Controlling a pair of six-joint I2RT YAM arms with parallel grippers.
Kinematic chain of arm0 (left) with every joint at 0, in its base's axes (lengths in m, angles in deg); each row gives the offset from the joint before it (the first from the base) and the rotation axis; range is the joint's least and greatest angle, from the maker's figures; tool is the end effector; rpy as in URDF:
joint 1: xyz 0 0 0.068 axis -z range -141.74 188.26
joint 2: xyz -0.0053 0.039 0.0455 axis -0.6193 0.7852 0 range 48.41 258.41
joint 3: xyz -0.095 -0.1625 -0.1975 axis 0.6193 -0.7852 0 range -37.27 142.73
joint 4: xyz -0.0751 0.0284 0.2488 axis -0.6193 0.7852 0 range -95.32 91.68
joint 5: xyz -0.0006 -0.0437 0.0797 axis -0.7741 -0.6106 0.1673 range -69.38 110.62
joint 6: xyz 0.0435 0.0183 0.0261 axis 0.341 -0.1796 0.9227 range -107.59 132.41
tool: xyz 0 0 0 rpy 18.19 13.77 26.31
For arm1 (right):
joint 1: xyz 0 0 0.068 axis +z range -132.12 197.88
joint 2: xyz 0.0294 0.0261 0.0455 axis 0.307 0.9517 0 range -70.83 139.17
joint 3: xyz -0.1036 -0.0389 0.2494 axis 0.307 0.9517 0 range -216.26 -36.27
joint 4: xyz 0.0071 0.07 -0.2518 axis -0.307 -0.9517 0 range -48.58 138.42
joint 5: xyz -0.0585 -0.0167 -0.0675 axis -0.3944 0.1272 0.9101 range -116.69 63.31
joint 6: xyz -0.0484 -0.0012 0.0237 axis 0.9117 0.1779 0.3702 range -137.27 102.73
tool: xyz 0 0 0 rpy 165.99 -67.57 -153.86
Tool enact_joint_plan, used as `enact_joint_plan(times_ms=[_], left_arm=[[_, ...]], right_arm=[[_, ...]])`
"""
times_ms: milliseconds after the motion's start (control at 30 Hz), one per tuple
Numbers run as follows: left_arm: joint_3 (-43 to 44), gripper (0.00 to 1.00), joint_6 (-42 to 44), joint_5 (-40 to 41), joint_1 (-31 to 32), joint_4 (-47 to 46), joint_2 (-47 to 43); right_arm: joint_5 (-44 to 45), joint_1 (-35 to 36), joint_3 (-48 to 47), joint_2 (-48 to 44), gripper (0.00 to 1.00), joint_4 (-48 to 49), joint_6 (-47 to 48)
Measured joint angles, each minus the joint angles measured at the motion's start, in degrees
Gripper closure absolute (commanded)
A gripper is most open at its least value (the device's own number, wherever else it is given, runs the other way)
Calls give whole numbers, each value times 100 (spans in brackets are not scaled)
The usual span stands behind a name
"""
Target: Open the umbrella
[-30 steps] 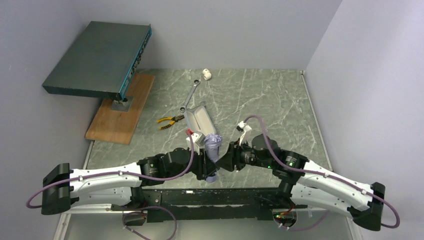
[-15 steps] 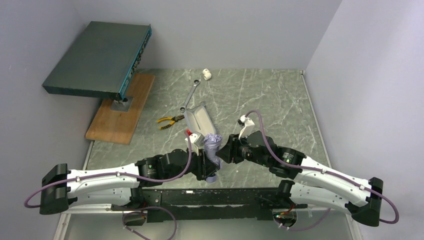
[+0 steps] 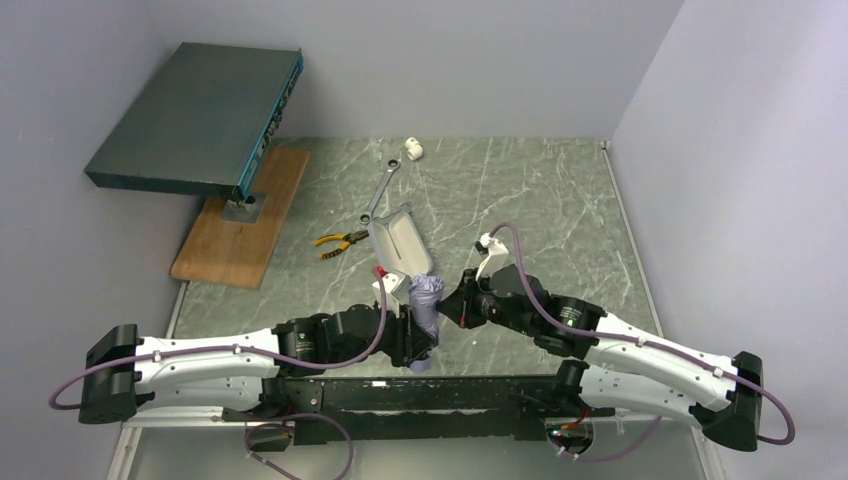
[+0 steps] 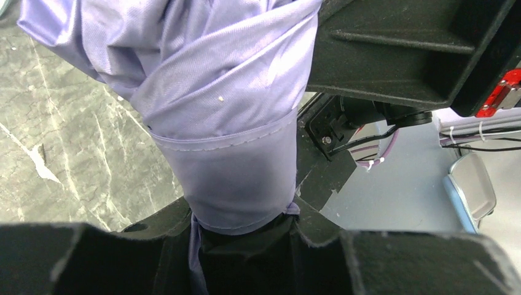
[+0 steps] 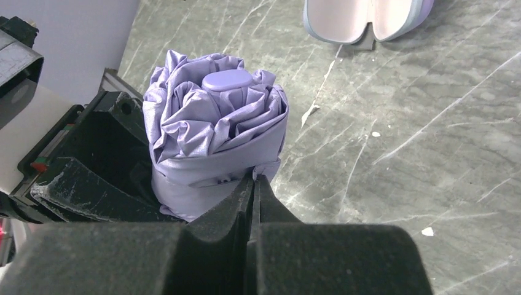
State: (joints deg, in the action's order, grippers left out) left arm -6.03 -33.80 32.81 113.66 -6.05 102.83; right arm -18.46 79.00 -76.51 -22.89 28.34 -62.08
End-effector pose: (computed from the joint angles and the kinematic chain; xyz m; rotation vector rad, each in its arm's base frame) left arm 0.0617 -0.2069 0.2454 0.3921 2.1136 -1.1405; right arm 0.0965 0.1644 0.2852 -0.2176 2.1933 0.9655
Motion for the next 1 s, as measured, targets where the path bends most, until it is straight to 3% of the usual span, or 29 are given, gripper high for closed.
enact_joint_plan(times_ms=[567,1000], left_arm=[[0,100,-22,52,144,35,-409],[0,100,-129,57,155,-68,-428]], right_arm=[[13,-7,721,-699,100,166,-151],[79,-4,387,-787,100,-227,-33]])
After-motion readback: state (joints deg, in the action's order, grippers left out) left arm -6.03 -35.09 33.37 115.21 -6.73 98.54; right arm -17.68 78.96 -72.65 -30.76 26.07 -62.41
